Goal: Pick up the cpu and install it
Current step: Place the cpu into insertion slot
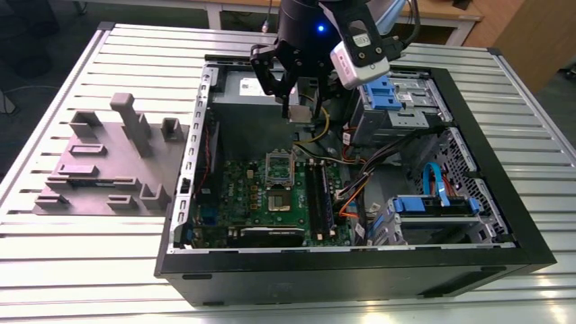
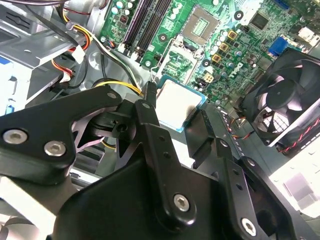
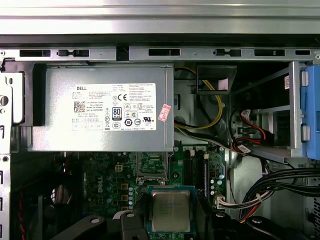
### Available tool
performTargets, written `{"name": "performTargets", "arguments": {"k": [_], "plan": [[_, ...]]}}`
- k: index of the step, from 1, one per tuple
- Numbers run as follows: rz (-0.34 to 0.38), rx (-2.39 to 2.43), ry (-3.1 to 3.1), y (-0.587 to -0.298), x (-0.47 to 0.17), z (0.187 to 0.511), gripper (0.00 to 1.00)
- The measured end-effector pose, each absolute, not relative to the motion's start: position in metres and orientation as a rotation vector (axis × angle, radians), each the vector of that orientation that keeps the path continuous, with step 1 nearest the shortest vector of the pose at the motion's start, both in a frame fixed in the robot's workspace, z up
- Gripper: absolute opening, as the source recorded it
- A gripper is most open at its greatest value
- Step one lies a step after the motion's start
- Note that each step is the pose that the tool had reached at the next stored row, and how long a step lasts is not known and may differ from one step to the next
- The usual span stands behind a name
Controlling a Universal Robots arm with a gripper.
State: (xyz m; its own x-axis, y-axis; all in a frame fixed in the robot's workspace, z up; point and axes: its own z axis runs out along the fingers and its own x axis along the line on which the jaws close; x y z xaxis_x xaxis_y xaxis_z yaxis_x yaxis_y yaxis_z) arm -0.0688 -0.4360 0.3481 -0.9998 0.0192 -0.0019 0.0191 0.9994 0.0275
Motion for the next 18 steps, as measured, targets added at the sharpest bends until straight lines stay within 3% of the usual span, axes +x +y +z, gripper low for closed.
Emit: {"name": "performTargets", "arguments": {"k": [18], "plan": [[0.043,0.03,3.139,-0.45,-0.069,0.337,0.47]]}}
